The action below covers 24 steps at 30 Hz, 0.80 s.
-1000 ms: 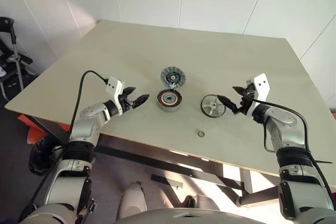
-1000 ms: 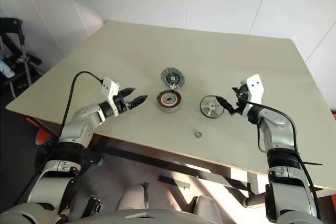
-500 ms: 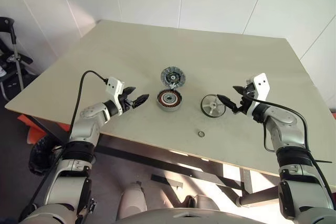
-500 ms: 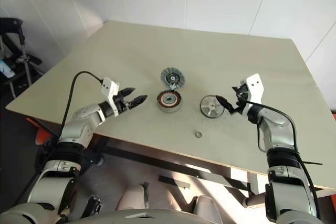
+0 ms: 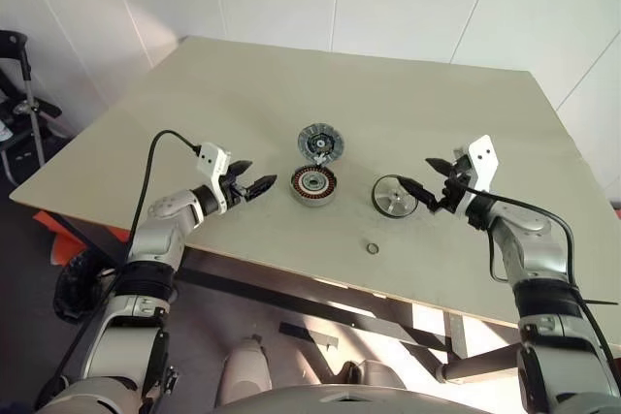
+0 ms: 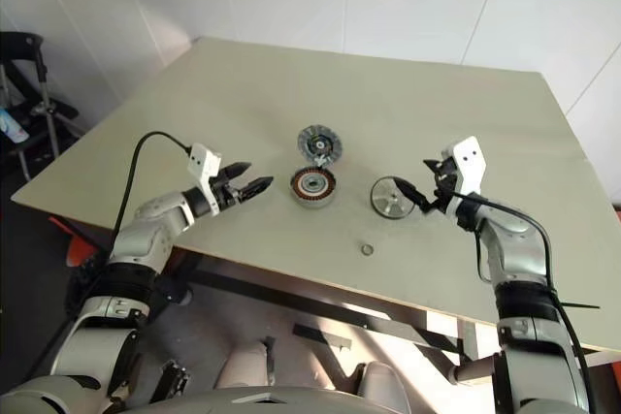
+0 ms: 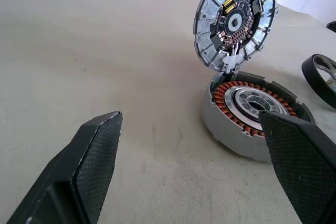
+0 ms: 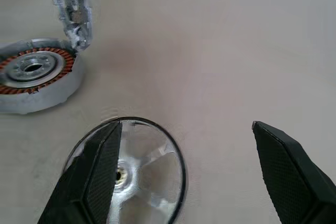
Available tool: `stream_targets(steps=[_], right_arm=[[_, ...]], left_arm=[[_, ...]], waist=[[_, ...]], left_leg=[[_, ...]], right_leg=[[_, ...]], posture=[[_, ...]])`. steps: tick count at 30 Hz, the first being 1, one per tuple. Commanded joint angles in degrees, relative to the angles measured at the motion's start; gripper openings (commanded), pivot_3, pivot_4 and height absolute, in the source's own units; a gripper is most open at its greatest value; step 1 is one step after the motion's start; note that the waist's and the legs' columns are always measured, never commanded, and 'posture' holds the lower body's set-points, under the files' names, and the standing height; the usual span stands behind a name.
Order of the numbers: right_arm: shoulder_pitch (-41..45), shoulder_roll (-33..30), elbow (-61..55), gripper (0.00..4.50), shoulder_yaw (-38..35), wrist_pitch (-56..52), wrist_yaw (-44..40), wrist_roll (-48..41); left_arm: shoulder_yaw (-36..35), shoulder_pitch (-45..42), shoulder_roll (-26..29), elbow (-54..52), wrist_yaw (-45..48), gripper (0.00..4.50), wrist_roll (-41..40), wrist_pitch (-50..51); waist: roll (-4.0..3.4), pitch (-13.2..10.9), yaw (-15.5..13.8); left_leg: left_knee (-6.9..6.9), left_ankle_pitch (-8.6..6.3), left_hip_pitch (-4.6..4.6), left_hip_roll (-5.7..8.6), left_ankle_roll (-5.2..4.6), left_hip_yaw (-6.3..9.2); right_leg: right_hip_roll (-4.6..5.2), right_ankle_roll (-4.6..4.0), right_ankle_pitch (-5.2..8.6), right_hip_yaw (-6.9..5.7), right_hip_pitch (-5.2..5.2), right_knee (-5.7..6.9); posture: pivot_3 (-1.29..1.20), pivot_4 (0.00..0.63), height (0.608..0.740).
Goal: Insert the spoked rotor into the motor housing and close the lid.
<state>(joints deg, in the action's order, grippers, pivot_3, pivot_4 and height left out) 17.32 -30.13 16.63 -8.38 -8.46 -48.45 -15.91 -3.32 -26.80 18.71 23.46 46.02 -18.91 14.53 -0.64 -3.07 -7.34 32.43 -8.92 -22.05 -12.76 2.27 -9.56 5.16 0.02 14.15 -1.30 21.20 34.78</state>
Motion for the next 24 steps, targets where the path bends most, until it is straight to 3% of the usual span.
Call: stream_targets(steps=[1,6,24], right_arm=[[-7.22,1.73,-16.15,4.5,3.72,-4.96,-0.54,-3.31],[-11.44,4.61,-22.63,4.5,4.36,-8.64,3.96,-3.73],[-20.08,1.3,-25.5,4.5,5.49,-7.54,3.88,-1.64]], left_arm=[[-0.34,-0.05,0.49,-2.41,0.44,4.43,-0.45,0.19],[0.59,-0.04,0.15,-2.22,0.79,4.43,-0.05,0.41],[0.81,-0.58,0.32,-1.49,1.51,4.43,-0.15,0.68]], waist=[[0.0,0.0,-0.09],[0.0,0.0,0.22],[0.02,0.0,0.19]], left_leg=[[-0.04,0.0,0.0,0.0,0.0,0.01],[-0.06,0.0,0.01,0.05,0.01,-0.01],[-0.21,0.05,0.08,0.04,0.1,-0.01]], right_leg=[[0.0,0.0,0.0,-0.01,0.0,0.0],[0.03,0.02,0.01,0.06,0.05,0.0],[0.03,0.15,0.09,0.04,0.01,-0.06]], posture=[[0.0,0.0,0.74],[0.0,0.0,0.74],[0.0,0.0,0.74]])
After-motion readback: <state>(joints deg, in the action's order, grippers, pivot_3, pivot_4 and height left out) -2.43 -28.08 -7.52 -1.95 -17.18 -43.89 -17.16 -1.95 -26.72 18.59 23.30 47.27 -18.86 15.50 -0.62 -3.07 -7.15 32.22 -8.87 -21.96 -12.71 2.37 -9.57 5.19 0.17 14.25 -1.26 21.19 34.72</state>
